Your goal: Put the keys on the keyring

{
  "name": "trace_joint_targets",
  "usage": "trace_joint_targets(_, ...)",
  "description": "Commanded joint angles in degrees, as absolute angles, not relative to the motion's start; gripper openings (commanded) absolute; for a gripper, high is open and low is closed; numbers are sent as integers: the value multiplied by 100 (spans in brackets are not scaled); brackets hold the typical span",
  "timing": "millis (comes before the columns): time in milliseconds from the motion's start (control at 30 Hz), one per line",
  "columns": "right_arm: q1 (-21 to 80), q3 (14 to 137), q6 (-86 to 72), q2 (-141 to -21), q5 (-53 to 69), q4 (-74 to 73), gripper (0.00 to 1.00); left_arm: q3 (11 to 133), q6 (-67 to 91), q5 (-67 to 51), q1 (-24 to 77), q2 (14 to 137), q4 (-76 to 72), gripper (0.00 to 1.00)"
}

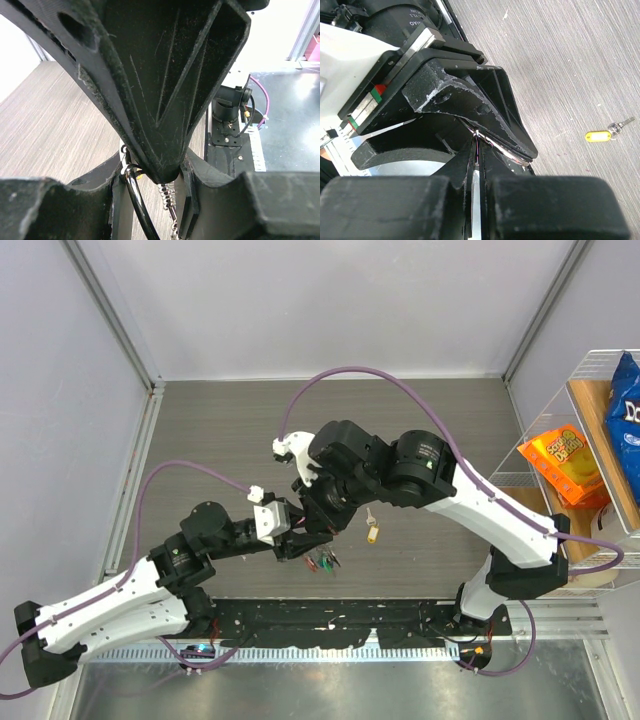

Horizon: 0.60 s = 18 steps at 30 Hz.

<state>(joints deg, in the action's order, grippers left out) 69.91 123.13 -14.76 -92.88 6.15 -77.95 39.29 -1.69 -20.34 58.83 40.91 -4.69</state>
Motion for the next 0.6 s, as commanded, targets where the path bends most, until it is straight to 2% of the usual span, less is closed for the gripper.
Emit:
trace_joint_targets(0, 7110, 12726, -1802, -8921, 1046, -7962, 6, 3885, -299, -1503, 5792, 4104, -598, 0)
trace_joint_targets(100, 7110, 12919, -1802, -9000, 993, -8120, 6, 3911, -299, -1529, 5792, 4139, -528, 3)
trace_joint_targets(233, 7110, 13174, -1767, -9114, 914, -8314, 6, 3937, -316, -1555, 5801, 4201, -501, 22)
trace_joint_targets(333, 7110, 13350, -1740, -9228, 861, -8481, 6, 3972, -351, -1564, 5801, 4236, -449, 31)
trace_joint_targets(567, 7110, 13254, -1714, -9220, 923, -8499, 6, 3964, -387, -1494, 5810, 4245, -483, 34)
